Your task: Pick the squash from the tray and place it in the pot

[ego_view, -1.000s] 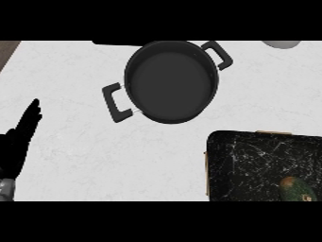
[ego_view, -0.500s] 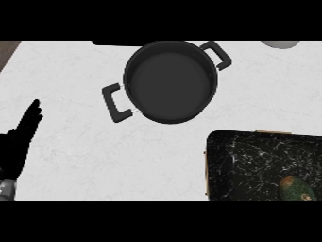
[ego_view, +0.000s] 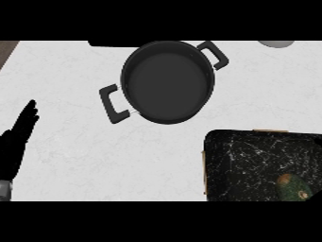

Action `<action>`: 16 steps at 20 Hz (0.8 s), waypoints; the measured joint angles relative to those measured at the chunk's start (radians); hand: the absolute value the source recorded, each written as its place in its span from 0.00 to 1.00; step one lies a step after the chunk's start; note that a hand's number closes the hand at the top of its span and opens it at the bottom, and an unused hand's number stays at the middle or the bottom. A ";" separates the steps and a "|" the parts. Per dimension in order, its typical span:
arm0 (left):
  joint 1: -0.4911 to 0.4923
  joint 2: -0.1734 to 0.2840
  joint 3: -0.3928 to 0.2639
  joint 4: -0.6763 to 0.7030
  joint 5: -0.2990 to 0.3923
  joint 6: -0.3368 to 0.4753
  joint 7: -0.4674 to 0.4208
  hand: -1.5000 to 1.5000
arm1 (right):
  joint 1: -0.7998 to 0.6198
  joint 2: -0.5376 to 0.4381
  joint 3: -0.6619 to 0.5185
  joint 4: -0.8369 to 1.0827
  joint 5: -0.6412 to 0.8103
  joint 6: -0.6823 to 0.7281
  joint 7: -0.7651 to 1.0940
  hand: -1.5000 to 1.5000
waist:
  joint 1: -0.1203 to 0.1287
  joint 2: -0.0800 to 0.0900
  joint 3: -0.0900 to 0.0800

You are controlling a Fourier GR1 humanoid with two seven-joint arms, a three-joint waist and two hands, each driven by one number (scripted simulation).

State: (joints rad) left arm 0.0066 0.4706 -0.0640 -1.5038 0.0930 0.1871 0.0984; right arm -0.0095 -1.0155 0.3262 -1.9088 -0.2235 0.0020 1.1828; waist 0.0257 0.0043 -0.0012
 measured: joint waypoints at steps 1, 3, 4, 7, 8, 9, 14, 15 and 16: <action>0.007 -0.004 -0.001 -0.008 -0.004 0.003 0.004 0.50 | -0.005 0.011 0.016 0.004 0.008 -0.001 0.002 0.00 | -0.002 -0.001 0.000; 0.012 -0.009 0.000 -0.011 -0.012 0.004 0.002 0.50 | -0.019 0.027 0.034 0.039 0.016 0.004 -0.003 0.00 | -0.005 -0.001 0.000; 0.016 -0.012 0.001 -0.015 -0.015 0.005 0.004 0.50 | -0.042 0.040 0.046 0.058 0.022 0.006 0.001 0.00 | -0.004 -0.001 0.000; 0.024 -0.017 0.003 -0.031 -0.024 0.007 0.015 0.50 | -0.069 0.071 0.082 0.093 0.054 0.007 0.004 0.00 | -0.007 -0.002 0.000; 0.029 -0.019 0.008 -0.031 -0.025 0.007 0.008 0.50 | -0.077 0.079 0.090 0.101 0.061 0.008 0.006 0.00 | -0.008 -0.002 0.000; 0.023 -0.022 0.010 -0.025 -0.027 0.007 0.012 0.50 | -0.081 0.086 0.094 0.114 0.066 0.010 0.003 0.00 | -0.010 -0.002 0.000; 0.033 -0.030 0.022 -0.031 -0.038 0.000 0.014 0.50 | -0.077 0.116 0.107 0.158 0.094 0.015 -0.014 0.00 | -0.018 -0.004 0.000; 0.032 -0.028 0.027 -0.034 -0.038 -0.004 0.019 0.50 | -0.073 0.127 0.114 0.163 0.105 0.014 -0.015 0.00 | -0.019 -0.004 0.001; 0.028 -0.033 0.029 -0.019 -0.043 -0.005 0.011 0.50 | -0.071 0.138 0.117 0.169 0.112 0.014 -0.017 0.00 | -0.020 -0.004 0.001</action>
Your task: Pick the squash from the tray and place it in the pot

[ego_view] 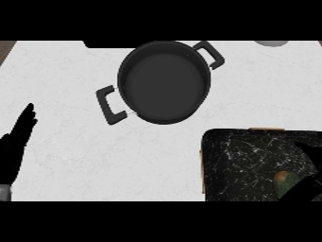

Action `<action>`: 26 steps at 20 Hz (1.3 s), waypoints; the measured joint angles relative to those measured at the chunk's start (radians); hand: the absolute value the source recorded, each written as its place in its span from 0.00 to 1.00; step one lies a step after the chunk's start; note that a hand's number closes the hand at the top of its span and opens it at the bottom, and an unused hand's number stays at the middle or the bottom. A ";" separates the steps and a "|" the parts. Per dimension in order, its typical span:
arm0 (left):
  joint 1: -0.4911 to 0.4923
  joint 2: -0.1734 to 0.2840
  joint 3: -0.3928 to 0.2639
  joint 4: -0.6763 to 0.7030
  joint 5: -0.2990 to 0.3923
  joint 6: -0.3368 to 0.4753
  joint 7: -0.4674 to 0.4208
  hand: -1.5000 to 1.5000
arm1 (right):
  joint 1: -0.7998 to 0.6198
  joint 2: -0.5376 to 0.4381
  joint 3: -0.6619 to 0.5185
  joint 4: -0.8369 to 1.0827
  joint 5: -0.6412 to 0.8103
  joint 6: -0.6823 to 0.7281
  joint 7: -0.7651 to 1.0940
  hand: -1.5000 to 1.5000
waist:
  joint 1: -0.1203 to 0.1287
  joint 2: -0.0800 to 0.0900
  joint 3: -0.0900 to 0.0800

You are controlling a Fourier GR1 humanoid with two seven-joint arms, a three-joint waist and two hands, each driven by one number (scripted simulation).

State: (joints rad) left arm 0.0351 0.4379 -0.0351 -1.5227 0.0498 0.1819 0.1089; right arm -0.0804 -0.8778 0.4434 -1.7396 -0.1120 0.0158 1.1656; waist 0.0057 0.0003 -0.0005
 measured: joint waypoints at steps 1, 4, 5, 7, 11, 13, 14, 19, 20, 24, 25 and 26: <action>-0.006 0.003 0.010 0.001 0.005 -0.008 0.005 0.50 | -0.003 0.012 0.003 0.001 0.004 0.002 0.001 1.00 | 0.000 0.000 0.000; 0.000 0.002 0.027 -0.006 0.007 -0.025 0.006 0.50 | 0.004 0.035 0.015 0.010 0.042 0.014 -0.018 1.00 | -0.003 -0.004 -0.007; -0.002 -0.006 0.022 -0.015 -0.003 -0.021 0.016 0.50 | -0.005 0.037 0.008 0.018 0.049 0.022 -0.024 1.00 | -0.004 -0.005 -0.007; -0.015 -0.012 0.034 0.004 -0.008 -0.029 0.012 0.50 | 0.001 0.046 0.005 0.000 0.073 0.026 -0.028 1.00 | -0.006 -0.005 -0.007; -0.012 -0.010 0.053 -0.011 -0.012 -0.044 0.025 0.50 | 0.008 0.052 -0.017 -0.001 0.083 0.044 -0.046 1.00 | -0.004 -0.005 -0.005; 0.003 -0.025 0.049 -0.015 -0.023 -0.045 0.013 0.50 | 0.006 0.060 -0.031 0.021 0.091 0.052 -0.061 1.00 | -0.003 -0.005 -0.006; -0.002 -0.029 0.049 -0.015 -0.027 -0.046 0.016 0.50 | 0.005 0.067 -0.027 0.016 0.104 0.054 -0.055 1.00 | -0.004 -0.005 -0.007; -0.039 -0.043 0.007 -0.021 -0.042 -0.066 0.017 0.50 | -0.191 0.243 0.090 0.025 0.233 0.019 -0.019 1.00 | 0.081 0.013 -0.007; -0.048 -0.045 -0.002 -0.022 -0.044 -0.072 0.016 0.50 | -0.230 0.272 0.105 0.033 0.256 0.014 -0.027 1.00 | 0.107 0.018 -0.008; -0.084 -0.050 -0.034 -0.031 -0.051 -0.094 0.018 0.50 | -0.382 0.385 0.148 0.113 0.354 -0.003 -0.031 1.00 | 0.176 0.030 -0.012; -0.090 -0.050 -0.039 -0.031 -0.053 -0.098 0.018 0.50 | -0.420 0.406 0.155 0.139 0.383 -0.006 -0.028 1.00 | 0.187 0.030 -0.013; -0.097 -0.051 -0.044 -0.029 -0.055 -0.100 0.019 0.50 | -0.458 0.426 0.162 0.164 0.412 -0.009 -0.025 1.00 | 0.195 0.030 -0.014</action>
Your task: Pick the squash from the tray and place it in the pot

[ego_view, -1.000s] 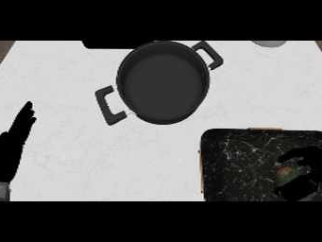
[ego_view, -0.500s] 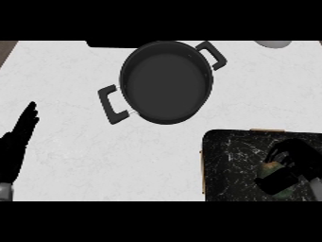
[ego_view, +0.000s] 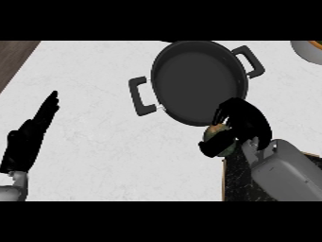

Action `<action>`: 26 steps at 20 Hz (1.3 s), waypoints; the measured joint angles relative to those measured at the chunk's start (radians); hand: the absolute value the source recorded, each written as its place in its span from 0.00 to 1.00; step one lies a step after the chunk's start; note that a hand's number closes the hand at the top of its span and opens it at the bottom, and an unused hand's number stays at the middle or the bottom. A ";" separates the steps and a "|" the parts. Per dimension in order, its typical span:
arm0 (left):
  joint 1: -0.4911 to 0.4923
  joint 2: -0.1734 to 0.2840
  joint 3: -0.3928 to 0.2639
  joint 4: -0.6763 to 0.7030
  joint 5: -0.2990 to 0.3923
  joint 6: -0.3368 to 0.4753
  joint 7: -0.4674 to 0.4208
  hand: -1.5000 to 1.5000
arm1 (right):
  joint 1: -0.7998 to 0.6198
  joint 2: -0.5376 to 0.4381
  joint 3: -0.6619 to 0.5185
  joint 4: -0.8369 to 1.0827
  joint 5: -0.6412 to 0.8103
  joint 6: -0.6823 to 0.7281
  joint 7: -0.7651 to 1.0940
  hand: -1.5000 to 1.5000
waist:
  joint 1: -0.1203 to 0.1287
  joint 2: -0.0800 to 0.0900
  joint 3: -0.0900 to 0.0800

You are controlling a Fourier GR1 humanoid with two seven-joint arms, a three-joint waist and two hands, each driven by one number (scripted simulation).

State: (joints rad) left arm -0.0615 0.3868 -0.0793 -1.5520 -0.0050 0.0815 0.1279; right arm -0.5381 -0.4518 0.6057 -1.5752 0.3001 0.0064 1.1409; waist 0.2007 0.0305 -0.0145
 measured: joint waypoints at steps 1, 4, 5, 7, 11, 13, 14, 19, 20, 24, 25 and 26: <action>-0.004 -0.002 -0.006 0.001 -0.003 -0.001 0.000 0.50 | -0.037 0.019 0.007 0.028 0.030 -0.002 0.004 1.00 | 0.007 -0.001 -0.001; -0.019 -0.008 -0.017 0.008 -0.009 -0.004 0.006 0.50 | -0.151 0.061 0.025 0.105 0.132 -0.006 0.018 1.00 | 0.013 -0.007 -0.004; -0.020 -0.011 -0.019 0.012 -0.009 -0.004 0.008 0.50 | -0.187 0.074 0.031 0.132 0.169 -0.008 0.024 1.00 | 0.014 -0.009 -0.004; -0.027 -0.011 -0.020 0.019 -0.010 -0.005 0.012 0.50 | -0.262 0.091 0.038 0.184 0.247 -0.010 0.034 1.00 | 0.010 -0.015 -0.005; -0.034 -0.009 -0.019 0.034 -0.015 -0.003 0.020 0.50 | -0.412 0.130 0.046 0.290 0.401 -0.008 0.057 1.00 | -0.002 -0.024 -0.005; -0.037 -0.009 -0.017 0.040 -0.017 -0.001 0.021 0.50 | -0.482 0.168 0.038 0.341 0.469 -0.012 0.070 1.00 | -0.010 -0.026 -0.003; -0.038 -0.011 -0.015 0.045 -0.018 0.002 0.022 0.50 | -0.516 0.188 0.029 0.367 0.500 -0.015 0.076 1.00 | -0.014 -0.025 -0.002; -0.039 -0.011 -0.005 0.053 -0.018 0.010 0.022 0.50 | -0.661 0.299 -0.029 0.504 0.646 -0.038 0.094 1.00 | -0.038 -0.024 0.002; -0.036 -0.014 -0.002 0.057 -0.018 0.014 0.021 0.50 | -0.683 0.323 -0.043 0.533 0.675 -0.044 0.096 1.00 | -0.045 -0.023 0.003; -0.032 -0.017 0.011 0.063 -0.017 0.026 0.017 0.50 | -0.768 0.390 -0.105 0.643 0.775 -0.070 0.098 1.00 | -0.065 -0.018 0.006; -0.031 -0.021 0.011 0.064 -0.017 0.029 0.017 0.50 | -0.786 0.400 -0.119 0.666 0.794 -0.076 0.098 1.00 | -0.070 -0.017 0.007; -0.028 -0.020 0.014 0.066 -0.017 0.029 0.011 0.50 | -0.805 0.407 -0.137 0.688 0.810 -0.083 0.098 1.00 | -0.072 -0.017 0.007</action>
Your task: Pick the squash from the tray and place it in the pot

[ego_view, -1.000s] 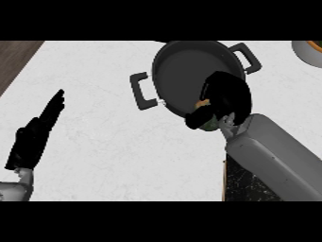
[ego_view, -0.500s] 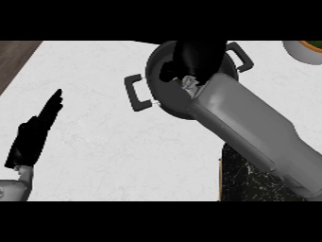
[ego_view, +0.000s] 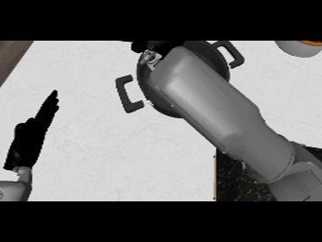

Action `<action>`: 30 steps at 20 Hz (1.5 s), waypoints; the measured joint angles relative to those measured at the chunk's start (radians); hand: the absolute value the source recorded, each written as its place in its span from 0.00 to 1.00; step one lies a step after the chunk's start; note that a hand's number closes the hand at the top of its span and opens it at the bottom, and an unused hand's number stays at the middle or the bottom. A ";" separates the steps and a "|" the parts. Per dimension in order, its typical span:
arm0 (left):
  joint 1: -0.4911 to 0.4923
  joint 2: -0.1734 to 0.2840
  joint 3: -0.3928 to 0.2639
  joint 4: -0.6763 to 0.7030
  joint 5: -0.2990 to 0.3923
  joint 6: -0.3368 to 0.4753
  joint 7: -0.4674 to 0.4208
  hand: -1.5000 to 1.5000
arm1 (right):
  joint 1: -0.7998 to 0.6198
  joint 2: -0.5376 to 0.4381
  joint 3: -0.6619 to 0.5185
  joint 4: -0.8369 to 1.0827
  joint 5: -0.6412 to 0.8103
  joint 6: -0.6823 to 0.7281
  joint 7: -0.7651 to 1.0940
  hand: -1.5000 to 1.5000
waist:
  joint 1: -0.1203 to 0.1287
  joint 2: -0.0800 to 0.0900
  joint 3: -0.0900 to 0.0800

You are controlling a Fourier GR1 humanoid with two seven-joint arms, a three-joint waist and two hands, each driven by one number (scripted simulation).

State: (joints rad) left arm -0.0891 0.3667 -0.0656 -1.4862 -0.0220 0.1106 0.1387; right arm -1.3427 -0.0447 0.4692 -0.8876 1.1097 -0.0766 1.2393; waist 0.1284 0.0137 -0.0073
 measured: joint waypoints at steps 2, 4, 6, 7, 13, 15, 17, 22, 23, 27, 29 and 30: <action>0.003 0.001 0.006 0.003 -0.001 0.003 -0.004 0.50 | -0.027 0.011 -0.022 0.042 0.029 -0.015 0.000 1.00 | -0.006 0.002 0.001; -0.006 0.013 0.020 0.008 0.006 -0.003 0.001 0.50 | -0.051 0.017 -0.049 0.078 0.046 -0.031 -0.003 1.00 | -0.015 0.003 0.002; -0.007 0.014 0.029 0.013 0.008 -0.002 -0.002 0.50 | -0.068 0.022 -0.079 0.122 0.063 -0.050 -0.012 1.00 | -0.024 0.005 0.003; -0.003 0.015 0.030 0.010 0.010 -0.004 -0.002 0.50 | -0.073 0.024 -0.093 0.144 0.072 -0.061 -0.017 1.00 | -0.027 0.005 0.003; 0.001 0.003 0.034 0.012 0.004 0.009 -0.002 0.50 | -0.081 0.029 -0.170 0.275 0.099 -0.140 -0.058 1.00 | -0.043 0.009 0.004; 0.008 0.005 0.036 0.006 0.003 0.008 -0.007 0.50 | -0.081 0.027 -0.205 0.322 0.104 -0.170 -0.080 1.00 | -0.046 0.010 0.005; 0.014 0.004 0.040 0.000 0.000 0.013 -0.005 0.50 | -0.078 0.022 -0.235 0.371 0.110 -0.197 -0.100 1.00 | -0.048 0.011 0.005; 0.028 0.014 0.054 -0.007 0.014 -0.005 -0.010 0.50 | -0.069 0.003 -0.295 0.496 0.118 -0.257 -0.152 1.00 | -0.050 0.014 0.006; 0.031 0.012 0.052 -0.007 0.011 -0.005 -0.013 0.50 | -0.065 0.003 -0.312 0.505 0.113 -0.278 -0.161 1.00 | -0.050 0.015 0.006; 0.040 0.011 0.052 -0.026 0.009 -0.005 -0.016 0.50 | -0.036 -0.003 -0.381 0.541 0.080 -0.366 -0.198 0.00 | -0.046 0.017 0.007; 0.033 0.011 0.053 -0.027 0.009 -0.007 -0.014 0.50 | -0.032 -0.008 -0.420 0.548 0.057 -0.414 -0.219 0.00 | -0.043 0.021 0.007; 0.026 0.009 0.053 -0.027 0.008 -0.006 -0.008 0.50 | -0.031 -0.010 -0.436 0.554 0.047 -0.437 -0.230 0.00 | -0.043 0.022 0.007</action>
State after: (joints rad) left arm -0.0627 0.3759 -0.0131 -1.5128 -0.0138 0.1048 0.1305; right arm -1.3742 -0.0545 0.0327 -0.3341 1.1567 -0.5133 1.0096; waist 0.0857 0.0355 -0.0001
